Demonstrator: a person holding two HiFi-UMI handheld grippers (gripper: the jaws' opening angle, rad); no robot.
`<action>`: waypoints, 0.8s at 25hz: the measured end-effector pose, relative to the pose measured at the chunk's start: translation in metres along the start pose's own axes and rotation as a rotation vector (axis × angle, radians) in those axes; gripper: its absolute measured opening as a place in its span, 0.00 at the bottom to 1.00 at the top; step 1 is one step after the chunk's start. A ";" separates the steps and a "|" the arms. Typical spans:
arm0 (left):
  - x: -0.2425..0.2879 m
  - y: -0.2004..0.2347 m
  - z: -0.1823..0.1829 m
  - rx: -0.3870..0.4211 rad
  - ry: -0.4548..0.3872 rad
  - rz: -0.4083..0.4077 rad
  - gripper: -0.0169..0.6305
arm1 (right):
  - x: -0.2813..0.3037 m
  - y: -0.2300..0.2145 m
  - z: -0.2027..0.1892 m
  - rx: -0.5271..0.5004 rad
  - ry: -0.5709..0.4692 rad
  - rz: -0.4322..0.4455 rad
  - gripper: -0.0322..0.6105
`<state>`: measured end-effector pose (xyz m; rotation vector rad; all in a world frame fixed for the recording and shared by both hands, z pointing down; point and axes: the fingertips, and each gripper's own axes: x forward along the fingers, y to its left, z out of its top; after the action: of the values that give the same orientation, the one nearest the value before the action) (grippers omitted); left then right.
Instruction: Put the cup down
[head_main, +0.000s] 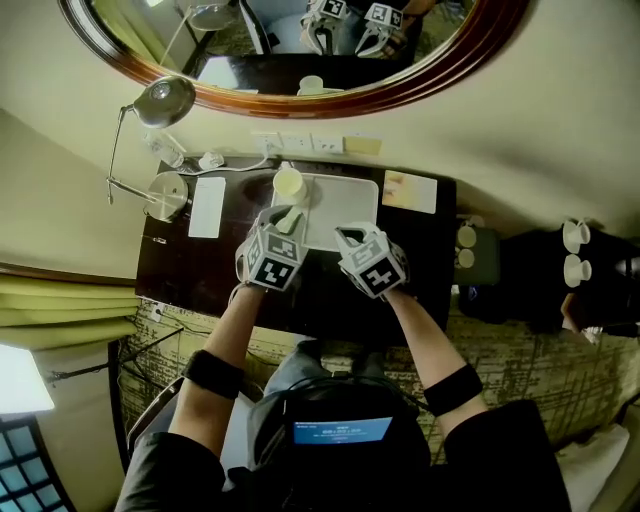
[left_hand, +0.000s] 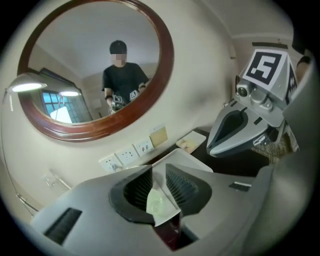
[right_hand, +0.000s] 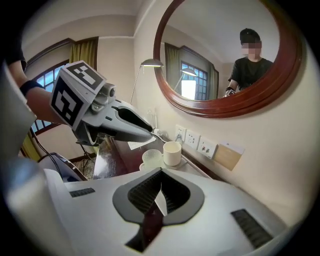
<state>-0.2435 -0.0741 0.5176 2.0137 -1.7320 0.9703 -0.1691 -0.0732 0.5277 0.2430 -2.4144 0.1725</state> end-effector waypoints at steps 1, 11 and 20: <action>-0.009 -0.004 0.011 -0.011 -0.033 0.006 0.10 | -0.009 -0.005 -0.001 -0.004 -0.005 -0.010 0.05; -0.049 -0.069 0.054 -0.153 -0.165 -0.085 0.03 | -0.084 -0.031 -0.037 0.028 -0.034 -0.090 0.05; -0.054 -0.104 0.056 -0.258 -0.217 -0.087 0.03 | -0.138 -0.052 -0.072 0.070 -0.058 -0.166 0.05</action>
<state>-0.1303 -0.0460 0.4610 2.0630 -1.7553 0.4865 -0.0096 -0.0927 0.4938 0.4850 -2.4339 0.1765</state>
